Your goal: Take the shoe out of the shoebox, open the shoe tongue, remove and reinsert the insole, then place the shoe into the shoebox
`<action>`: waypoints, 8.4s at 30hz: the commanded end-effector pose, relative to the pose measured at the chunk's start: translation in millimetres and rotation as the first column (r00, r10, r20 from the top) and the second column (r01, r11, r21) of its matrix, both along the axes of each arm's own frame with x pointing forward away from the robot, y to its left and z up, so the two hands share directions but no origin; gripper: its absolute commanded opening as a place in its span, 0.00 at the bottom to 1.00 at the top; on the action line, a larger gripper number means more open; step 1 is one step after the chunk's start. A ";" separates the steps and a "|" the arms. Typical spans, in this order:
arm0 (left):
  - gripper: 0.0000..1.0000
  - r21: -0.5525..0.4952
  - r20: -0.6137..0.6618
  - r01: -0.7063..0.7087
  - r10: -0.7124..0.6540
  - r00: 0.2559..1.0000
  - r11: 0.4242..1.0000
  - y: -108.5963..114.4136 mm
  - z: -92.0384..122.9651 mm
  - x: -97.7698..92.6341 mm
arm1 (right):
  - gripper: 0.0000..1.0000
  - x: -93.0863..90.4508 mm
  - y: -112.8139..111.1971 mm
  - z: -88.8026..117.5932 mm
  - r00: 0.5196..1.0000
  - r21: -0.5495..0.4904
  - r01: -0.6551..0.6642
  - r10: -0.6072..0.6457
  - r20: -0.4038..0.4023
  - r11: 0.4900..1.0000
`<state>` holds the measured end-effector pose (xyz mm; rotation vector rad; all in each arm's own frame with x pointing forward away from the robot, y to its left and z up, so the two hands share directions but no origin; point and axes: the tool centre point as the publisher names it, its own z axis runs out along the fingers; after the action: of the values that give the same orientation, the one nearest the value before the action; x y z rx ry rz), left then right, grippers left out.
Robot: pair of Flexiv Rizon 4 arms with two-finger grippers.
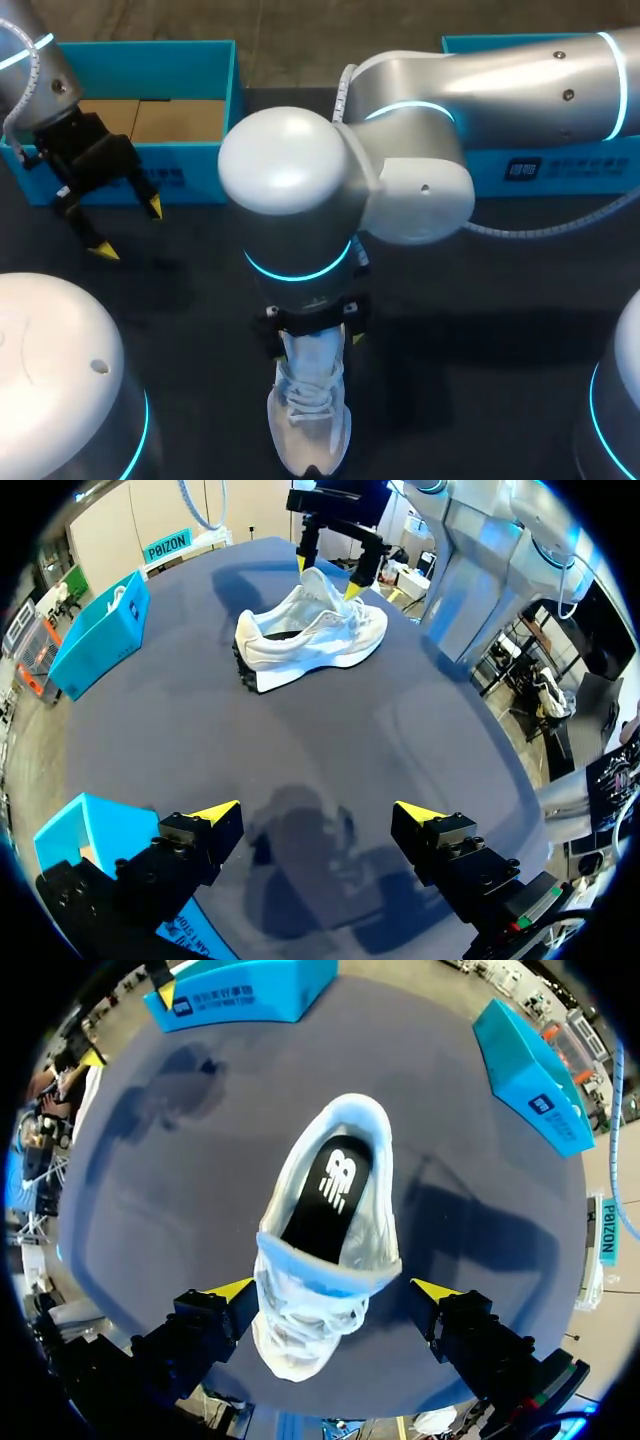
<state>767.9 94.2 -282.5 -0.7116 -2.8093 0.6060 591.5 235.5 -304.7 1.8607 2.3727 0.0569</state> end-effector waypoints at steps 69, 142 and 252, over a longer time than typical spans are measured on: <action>1.00 0.003 0.000 0.001 -0.001 1.000 1.000 0.0 0.4 0.0 | 0.36 17.5 4.9 -24.3 0.906 0.149 0.417 -0.424 0.016 0.897; 1.00 0.003 0.000 0.001 -0.001 1.000 1.000 0.0 0.4 0.0 | 1.00 36.3 24.3 18.8 0.862 0.123 -0.506 0.506 0.034 0.854; 1.00 0.003 0.000 0.001 -0.001 1.000 1.000 0.0 0.4 0.0 | 0.00 154.7 -7.1 -77.7 0.238 -0.017 -0.971 0.971 -0.026 0.238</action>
<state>767.9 94.2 -282.6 -0.7116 -2.8093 0.6060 752.9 232.5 -390.9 -0.0066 3.0735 0.1124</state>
